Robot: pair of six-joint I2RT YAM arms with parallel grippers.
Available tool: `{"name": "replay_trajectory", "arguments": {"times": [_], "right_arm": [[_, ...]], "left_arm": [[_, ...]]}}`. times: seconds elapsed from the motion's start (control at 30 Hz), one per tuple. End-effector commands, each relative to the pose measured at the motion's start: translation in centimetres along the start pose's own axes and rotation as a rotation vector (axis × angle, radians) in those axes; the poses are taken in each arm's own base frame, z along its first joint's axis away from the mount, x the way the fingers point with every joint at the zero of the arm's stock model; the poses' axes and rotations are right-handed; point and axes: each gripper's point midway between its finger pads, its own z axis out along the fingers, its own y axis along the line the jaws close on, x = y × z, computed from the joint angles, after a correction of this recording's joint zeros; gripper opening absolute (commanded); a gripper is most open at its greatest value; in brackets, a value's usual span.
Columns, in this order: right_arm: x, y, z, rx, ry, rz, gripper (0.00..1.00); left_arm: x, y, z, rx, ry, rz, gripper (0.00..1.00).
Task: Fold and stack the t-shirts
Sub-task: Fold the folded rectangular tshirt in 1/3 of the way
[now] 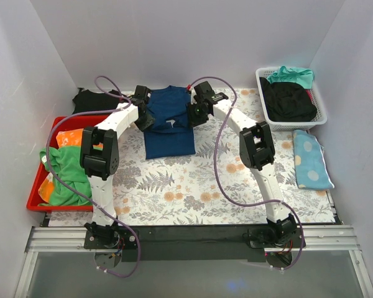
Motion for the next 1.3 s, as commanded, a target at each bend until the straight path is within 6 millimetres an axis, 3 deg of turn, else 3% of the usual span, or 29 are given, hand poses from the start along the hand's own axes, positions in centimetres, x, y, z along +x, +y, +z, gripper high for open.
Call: {"name": "replay_trajectory", "arguments": {"times": [0.0,0.1,0.2,0.23,0.37,0.4,0.43,0.53,0.63,0.7,0.8,0.9,1.27], "right_arm": [[-7.4,-0.9,-3.3,-0.026,-0.242,0.049,0.42],[-10.6,-1.3,-5.7,-0.046,-0.366,0.088,0.43],[-12.2,-0.9,-8.0,-0.077,-0.435,0.091,0.43],[-12.3,-0.6,-8.5,-0.088,-0.439,0.084,0.43],[-9.5,0.7,-9.0,-0.152,-0.365,0.086,0.43],[-7.5,1.0,-8.7,-0.169,-0.314,0.102,0.43],[-6.6,1.3,-8.6,-0.185,-0.289,0.106,0.42],[-3.0,2.2,-7.7,-0.208,-0.190,0.109,0.39],[-0.5,2.8,-6.8,-0.200,-0.132,0.091,0.36],[0.5,3.1,-6.3,-0.207,-0.104,0.093,0.35],[1.9,3.4,-5.1,-0.221,-0.060,0.105,0.34],[2.5,3.2,-3.8,-0.219,-0.036,0.108,0.33],[0.5,1.6,-0.1,-0.165,-0.032,0.092,0.33]], "left_arm": [[-5.9,-2.9,-1.9,0.084,-0.186,0.007,0.24],[-8.2,-4.6,-3.5,0.138,-0.260,0.010,0.27],[-9.2,-5.5,-4.8,0.175,-0.285,0.029,0.28],[-8.9,-5.5,-5.0,0.182,-0.271,0.036,0.28],[-6.7,-5.0,-5.4,0.207,-0.189,0.079,0.28],[-5.9,-4.8,-5.3,0.216,-0.160,0.090,0.27],[-4.1,-4.2,-4.7,0.221,-0.098,0.105,0.27],[-1.1,-2.3,-4.0,0.201,-0.011,0.135,0.21],[1.6,-0.1,-3.2,0.162,0.063,0.153,0.07],[2.3,0.4,-3.1,0.160,0.080,0.158,0.01],[3.4,1.1,-2.4,0.149,0.112,0.159,0.00],[3.6,1.0,-1.7,0.143,0.118,0.156,0.00],[1.8,-0.8,1.6,0.111,0.082,0.141,0.00]]}}
